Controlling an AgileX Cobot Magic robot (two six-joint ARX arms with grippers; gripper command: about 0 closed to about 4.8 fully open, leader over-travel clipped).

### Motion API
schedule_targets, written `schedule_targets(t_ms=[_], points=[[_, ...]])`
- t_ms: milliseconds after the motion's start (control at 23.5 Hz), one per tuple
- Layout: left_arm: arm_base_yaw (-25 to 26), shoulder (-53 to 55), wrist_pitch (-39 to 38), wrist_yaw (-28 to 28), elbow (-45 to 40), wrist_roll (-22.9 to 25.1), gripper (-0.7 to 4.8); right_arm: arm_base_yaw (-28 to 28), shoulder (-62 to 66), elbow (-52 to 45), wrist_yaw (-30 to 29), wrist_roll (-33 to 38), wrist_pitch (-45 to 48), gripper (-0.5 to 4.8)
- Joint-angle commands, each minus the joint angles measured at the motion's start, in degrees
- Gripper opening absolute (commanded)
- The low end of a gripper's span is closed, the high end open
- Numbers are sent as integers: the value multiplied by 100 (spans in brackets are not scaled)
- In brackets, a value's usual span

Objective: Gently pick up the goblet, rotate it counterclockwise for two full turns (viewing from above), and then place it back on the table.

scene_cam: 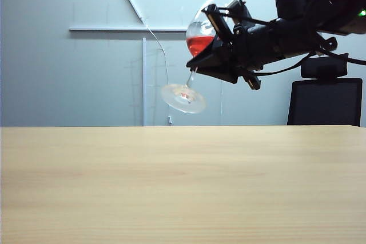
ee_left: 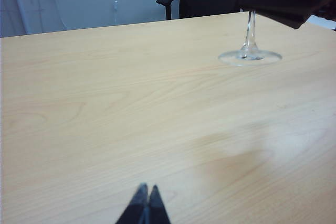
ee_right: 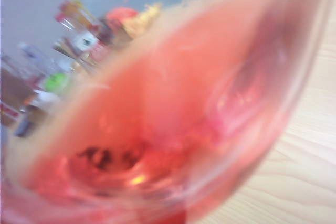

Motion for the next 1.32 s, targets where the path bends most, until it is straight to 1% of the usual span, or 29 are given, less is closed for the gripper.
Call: schedule_targets(t_ms=[43,170,213,256,298,384,511,554,597,639,724,767,980,1065,1193,1278,1321], points=[[0,7,37,22,22,0,-5,87,-76,466,125,-717,-857,-5],[0,7,37,20,22,0,-5,170,-87,1023,448,-1488,-2111,-5],[0,7,35,22,22,0,-5,190,-85,1128,476,-1631,-2326,-5],[0,4,37,20,22,0,-5,236,-85,1327,647,-1917,-2739,-5],[0,4,37,20,22,0,-5,238,-87,1432,726,-2081,-2953,-5],[0,0,37,20,22,0,-5,302,-87,1727,977,-2658,-3626,-5],[0,-4,35,22,22,0,-5,378,-94,1956,1333,-3359,-4264,-5],[0,-4,35,22,22,0,-5,404,-94,2006,1335,-3488,-4395,-5],[0,-4,37,20,22,0,-5,444,-94,2072,1473,-3803,-4621,-5],[0,-4,37,22,22,0,-5,446,-107,2096,1469,-3965,-4728,-5],[-2,-20,39,22,22,0,-5,481,-144,2098,1331,-4371,-4861,-5],[-2,-39,37,22,22,0,-5,481,-184,2098,1027,-4688,-4874,-5],[-2,-46,37,20,22,0,-5,481,-382,2098,527,-5515,-4900,-5],[-2,-46,37,22,22,0,-5,481,-492,2094,225,-5855,-4957,-5],[-2,-46,35,20,22,0,-5,472,-710,2028,-715,-5963,-4750,-5],[-2,-46,37,22,22,0,-5,472,-828,1880,-892,-5934,-4472,-5],[-2,-46,37,20,22,0,-5,472,-929,1694,-1047,-5812,-4192,-5]])
